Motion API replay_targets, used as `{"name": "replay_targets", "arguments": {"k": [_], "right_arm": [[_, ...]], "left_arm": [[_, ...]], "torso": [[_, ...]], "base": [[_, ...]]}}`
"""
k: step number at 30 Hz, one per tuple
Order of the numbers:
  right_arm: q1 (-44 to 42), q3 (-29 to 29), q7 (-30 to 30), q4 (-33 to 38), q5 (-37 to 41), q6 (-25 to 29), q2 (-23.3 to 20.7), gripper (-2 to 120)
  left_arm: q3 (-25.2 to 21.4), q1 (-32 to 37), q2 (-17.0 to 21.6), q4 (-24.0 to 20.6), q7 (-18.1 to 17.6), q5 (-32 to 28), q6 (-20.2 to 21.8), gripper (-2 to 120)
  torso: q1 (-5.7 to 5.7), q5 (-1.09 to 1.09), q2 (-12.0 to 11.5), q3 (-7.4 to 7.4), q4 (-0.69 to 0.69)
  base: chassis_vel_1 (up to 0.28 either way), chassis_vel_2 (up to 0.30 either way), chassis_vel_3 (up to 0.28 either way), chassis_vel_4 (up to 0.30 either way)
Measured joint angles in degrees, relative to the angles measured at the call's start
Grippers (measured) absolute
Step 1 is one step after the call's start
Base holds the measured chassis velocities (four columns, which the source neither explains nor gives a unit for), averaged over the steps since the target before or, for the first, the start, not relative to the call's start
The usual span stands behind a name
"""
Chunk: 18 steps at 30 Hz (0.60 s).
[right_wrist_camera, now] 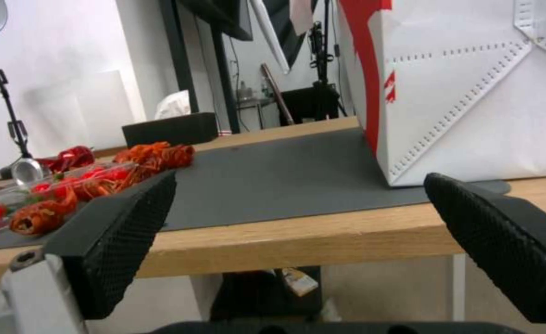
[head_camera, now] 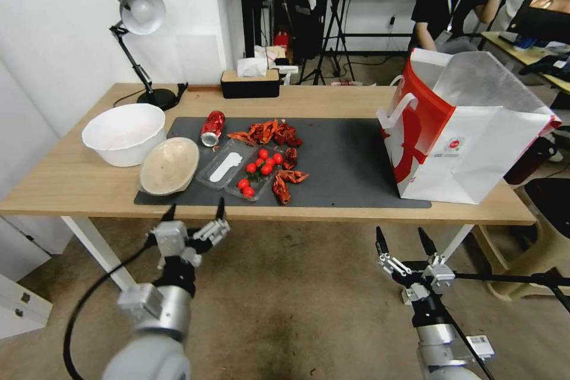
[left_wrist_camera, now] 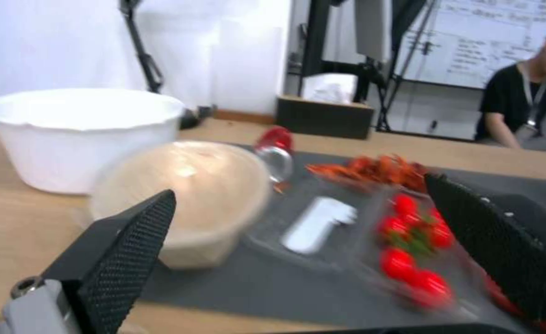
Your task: Pick up the trash from the table and place it into the takeout bag.
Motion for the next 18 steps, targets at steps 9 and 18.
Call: {"name": "replay_targets", "arguments": {"k": [9, 18], "right_arm": [[-0.81, 0.31, 0.46, 1.85, -1.88, -1.14, 0.24, 100], [-1.09, 0.95, 0.91, 1.97, -2.69, -1.9, 0.31, 100]], "left_arm": [[-6.38, -8.08, 10.9, 6.96, -2.28, -13.83, 4.14, 100], [-7.77, -15.88, 13.25, 7.92, -17.44, -38.0, 13.32, 100]], "torso": [[0.0, -0.01, 0.0, 0.0, -0.02], [0.0, 0.01, 0.0, 0.0, 0.0]], "base": [[0.0, 0.0, 0.0, 0.0], [0.0, 0.0, 0.0, 0.0]]}}
